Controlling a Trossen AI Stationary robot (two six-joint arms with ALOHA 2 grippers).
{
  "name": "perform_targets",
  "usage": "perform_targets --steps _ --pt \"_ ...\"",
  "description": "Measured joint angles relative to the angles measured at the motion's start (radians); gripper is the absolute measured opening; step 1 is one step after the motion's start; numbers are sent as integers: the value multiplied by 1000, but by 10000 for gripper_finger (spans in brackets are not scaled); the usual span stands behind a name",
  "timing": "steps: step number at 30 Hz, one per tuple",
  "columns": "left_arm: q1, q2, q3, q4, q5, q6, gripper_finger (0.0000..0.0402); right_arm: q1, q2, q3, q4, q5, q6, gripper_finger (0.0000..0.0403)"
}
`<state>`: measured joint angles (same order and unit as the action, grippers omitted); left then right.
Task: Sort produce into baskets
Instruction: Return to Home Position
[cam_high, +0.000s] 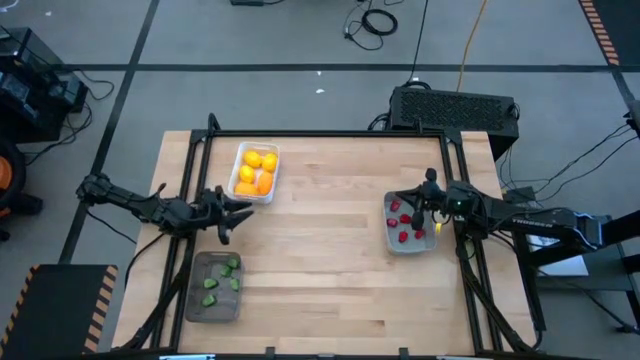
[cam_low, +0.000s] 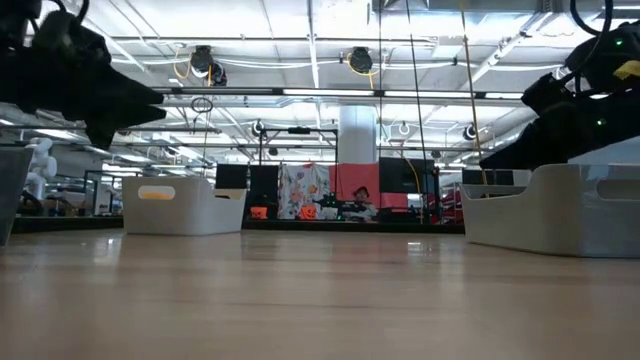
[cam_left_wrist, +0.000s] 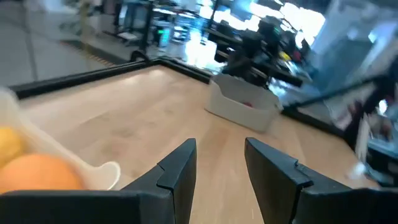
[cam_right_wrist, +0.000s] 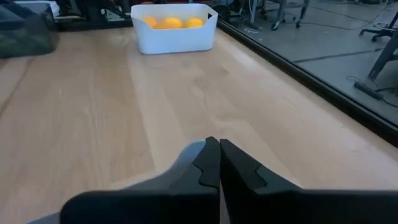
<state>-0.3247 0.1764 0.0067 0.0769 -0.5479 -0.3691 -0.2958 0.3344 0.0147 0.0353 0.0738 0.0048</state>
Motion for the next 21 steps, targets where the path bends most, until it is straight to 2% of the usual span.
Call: perform_targets --steps 3,5,9,21 --pt "0 0 0 -1 -65 -66 144 0 0 0 8 2 10 0" --pt "0 0 0 -2 -85 -36 144 0 0 0 5 2 12 0" --pt "0 0 0 -2 -66 110 144 0 0 0 -2 8 12 0" --pt "0 0 -1 -4 -55 118 144 0 0 0 -3 7 13 0"
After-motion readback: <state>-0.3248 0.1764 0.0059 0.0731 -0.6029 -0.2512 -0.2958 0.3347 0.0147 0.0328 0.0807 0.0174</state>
